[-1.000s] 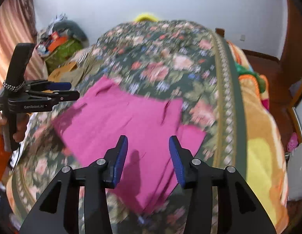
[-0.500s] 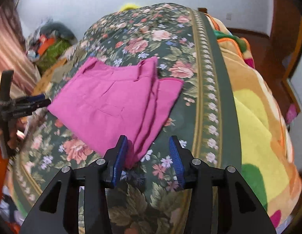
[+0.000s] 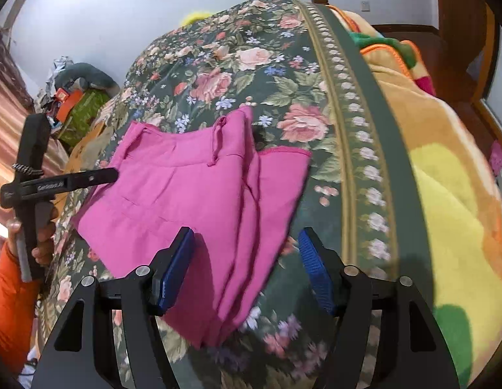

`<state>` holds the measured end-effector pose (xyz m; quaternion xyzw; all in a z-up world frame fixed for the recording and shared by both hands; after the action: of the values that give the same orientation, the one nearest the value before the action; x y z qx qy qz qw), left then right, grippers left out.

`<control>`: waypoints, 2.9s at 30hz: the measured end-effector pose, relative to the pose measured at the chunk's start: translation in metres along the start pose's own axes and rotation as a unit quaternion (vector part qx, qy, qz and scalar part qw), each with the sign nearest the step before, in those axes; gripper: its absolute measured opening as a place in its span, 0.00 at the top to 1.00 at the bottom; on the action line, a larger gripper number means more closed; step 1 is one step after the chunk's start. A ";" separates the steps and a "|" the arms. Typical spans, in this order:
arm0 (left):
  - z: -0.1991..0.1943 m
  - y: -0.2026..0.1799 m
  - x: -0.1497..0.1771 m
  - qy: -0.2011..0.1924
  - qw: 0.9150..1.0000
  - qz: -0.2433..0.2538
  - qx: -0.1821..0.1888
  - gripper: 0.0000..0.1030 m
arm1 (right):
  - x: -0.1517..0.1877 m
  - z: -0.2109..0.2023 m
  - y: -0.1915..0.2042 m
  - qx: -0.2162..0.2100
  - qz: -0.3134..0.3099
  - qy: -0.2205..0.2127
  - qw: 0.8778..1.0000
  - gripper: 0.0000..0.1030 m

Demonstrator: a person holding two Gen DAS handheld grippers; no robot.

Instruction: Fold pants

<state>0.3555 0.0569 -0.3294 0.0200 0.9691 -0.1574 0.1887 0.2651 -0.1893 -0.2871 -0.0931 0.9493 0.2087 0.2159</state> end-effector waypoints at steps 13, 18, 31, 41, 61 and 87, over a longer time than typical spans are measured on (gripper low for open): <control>0.013 -0.031 -0.003 0.001 0.999 0.035 0.021 0.69 | -0.020 0.013 0.011 -0.027 -0.031 -0.008 0.999 0.85; -0.008 -0.031 0.000 -0.022 0.999 0.045 0.006 0.82 | -0.031 0.000 0.027 -0.009 -0.072 -0.038 0.997 0.90; -0.122 -0.003 0.007 -0.139 0.985 0.075 -0.075 0.83 | -0.068 -0.025 0.113 -0.015 -0.148 -0.090 0.985 0.90; -0.163 0.097 0.015 -0.166 0.979 0.011 -0.117 0.83 | -0.089 0.026 0.207 -0.051 -0.198 -0.085 0.975 0.90; -0.115 0.278 -0.085 -0.173 0.966 -0.084 -0.170 0.83 | -0.178 0.170 0.305 -0.032 -0.265 -0.077 0.961 0.90; -0.096 0.352 -0.051 -0.109 0.953 -0.155 -0.236 0.59 | -0.183 0.203 0.262 0.035 -0.269 -0.010 0.962 0.79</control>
<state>0.4029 0.4219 -0.3301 -0.1931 0.9433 0.0472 0.2659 0.4328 0.1491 -0.2781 -0.3353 0.8939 0.1100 0.2764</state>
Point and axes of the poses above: each gripper's, at about its wrist camera, not at the fingertips, and z roughly the way its jaws point, y to its left, x to its underside, the point moved 7 cm from there along z, roughly the way its jaws point, and after that the axes turned 2 degrees about x, right-handed, at the moved point
